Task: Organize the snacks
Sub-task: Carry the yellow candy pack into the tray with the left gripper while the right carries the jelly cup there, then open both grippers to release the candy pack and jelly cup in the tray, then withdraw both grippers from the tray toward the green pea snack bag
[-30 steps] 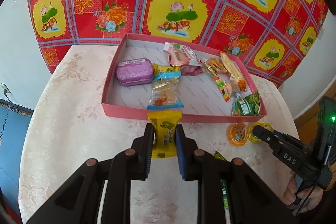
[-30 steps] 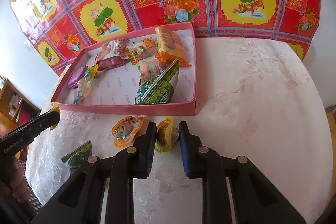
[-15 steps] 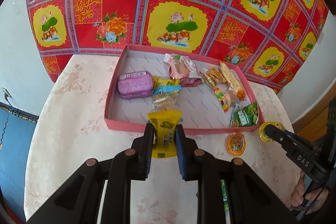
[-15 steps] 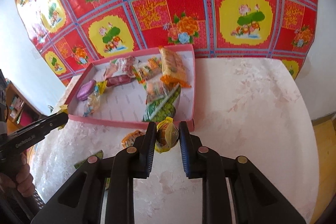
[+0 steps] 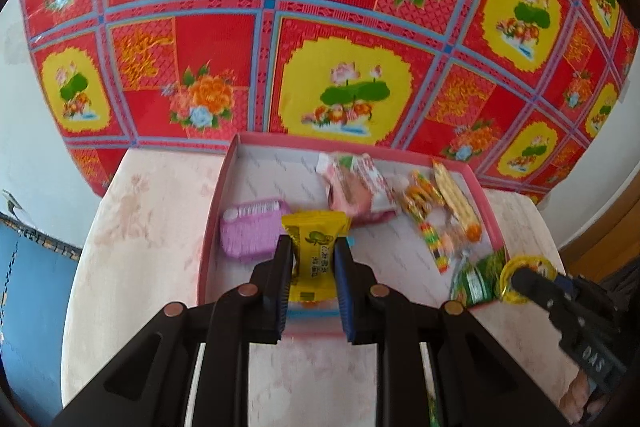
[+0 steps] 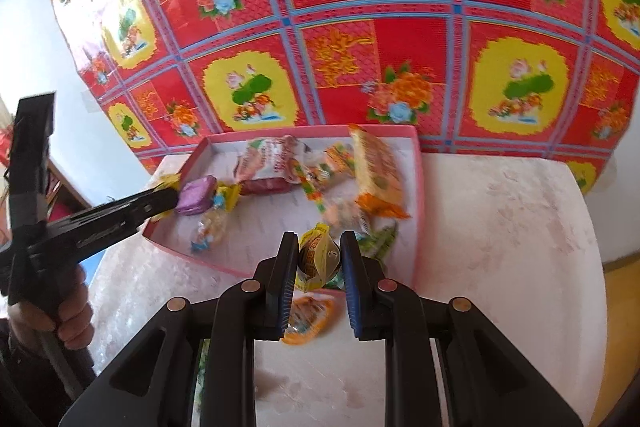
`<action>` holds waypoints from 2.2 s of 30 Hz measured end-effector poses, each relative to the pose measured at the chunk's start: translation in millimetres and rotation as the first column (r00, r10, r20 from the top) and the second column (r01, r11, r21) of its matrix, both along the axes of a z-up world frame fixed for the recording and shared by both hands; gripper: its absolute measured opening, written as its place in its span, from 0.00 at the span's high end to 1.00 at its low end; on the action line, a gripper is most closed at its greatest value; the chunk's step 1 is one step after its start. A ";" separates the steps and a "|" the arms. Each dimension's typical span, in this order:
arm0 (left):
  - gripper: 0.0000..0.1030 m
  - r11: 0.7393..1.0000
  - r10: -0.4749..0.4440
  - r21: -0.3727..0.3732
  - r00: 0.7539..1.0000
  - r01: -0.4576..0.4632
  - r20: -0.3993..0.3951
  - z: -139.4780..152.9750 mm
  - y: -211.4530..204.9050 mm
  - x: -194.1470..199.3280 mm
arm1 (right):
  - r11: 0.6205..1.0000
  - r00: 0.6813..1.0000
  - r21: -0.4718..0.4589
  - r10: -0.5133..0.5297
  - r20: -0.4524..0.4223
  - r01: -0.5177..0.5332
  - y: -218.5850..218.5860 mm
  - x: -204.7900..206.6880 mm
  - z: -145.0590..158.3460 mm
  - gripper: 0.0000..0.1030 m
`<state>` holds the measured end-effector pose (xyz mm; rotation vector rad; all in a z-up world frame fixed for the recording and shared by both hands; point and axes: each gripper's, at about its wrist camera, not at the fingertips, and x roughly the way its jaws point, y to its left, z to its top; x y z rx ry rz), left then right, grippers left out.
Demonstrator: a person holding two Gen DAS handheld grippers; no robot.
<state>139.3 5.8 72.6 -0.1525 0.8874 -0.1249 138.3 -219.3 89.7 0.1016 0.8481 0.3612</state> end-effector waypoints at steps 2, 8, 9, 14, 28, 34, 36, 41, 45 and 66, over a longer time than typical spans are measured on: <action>0.80 1.000 -0.002 0.009 1.000 0.002 0.001 -0.6 -1.2 8.9 | 1.000 1.000 0.006 0.011 -0.005 -0.011 5.0 4.0 -1.0 0.78; 0.80 1.000 -0.006 0.022 1.000 0.006 -0.008 -8.8 -2.6 35.1 | 0.999 0.998 0.009 0.046 -0.031 -0.046 19.7 16.0 -10.4 0.78; 0.80 1.000 -0.005 0.022 1.000 0.005 -0.011 -10.5 -2.2 38.5 | 0.999 0.998 0.011 0.051 -0.035 -0.050 21.7 18.0 -12.5 0.78; 0.80 1.000 0.000 0.019 1.000 0.000 -0.024 -20.0 -0.8 54.4 | 0.998 0.997 0.018 0.060 -0.054 -0.059 27.8 25.6 -21.3 0.78; 0.79 1.000 0.010 0.029 0.998 -0.008 -0.064 -43.6 -2.0 81.2 | 0.996 0.993 0.020 0.087 -0.085 -0.085 39.1 39.4 -38.3 0.78; 0.77 0.999 0.007 0.052 0.997 -0.003 -0.079 -46.3 -11.3 85.2 | 0.996 0.992 0.022 0.084 -0.097 -0.082 39.5 42.6 -42.4 0.78; 0.69 0.999 0.012 0.043 0.996 -0.008 -0.090 -46.3 -12.5 86.4 | 0.996 0.991 0.029 0.084 -0.104 -0.081 39.2 43.5 -44.2 0.78; 0.58 0.999 0.028 0.032 0.994 -0.025 -0.101 -43.5 -9.3 83.7 | 0.996 0.991 0.049 0.082 -0.105 -0.077 37.2 44.3 -44.8 0.77; 0.55 0.999 0.031 0.036 0.994 -0.028 -0.104 -36.3 -8.8 74.8 | 0.995 0.991 0.071 0.079 -0.105 -0.072 33.3 42.3 -42.4 0.69; 0.51 1.000 0.005 -0.007 0.995 -0.006 -0.097 12.6 -8.2 20.8 | 0.996 0.999 0.085 0.031 -0.042 -0.028 6.9 7.7 -16.3 0.57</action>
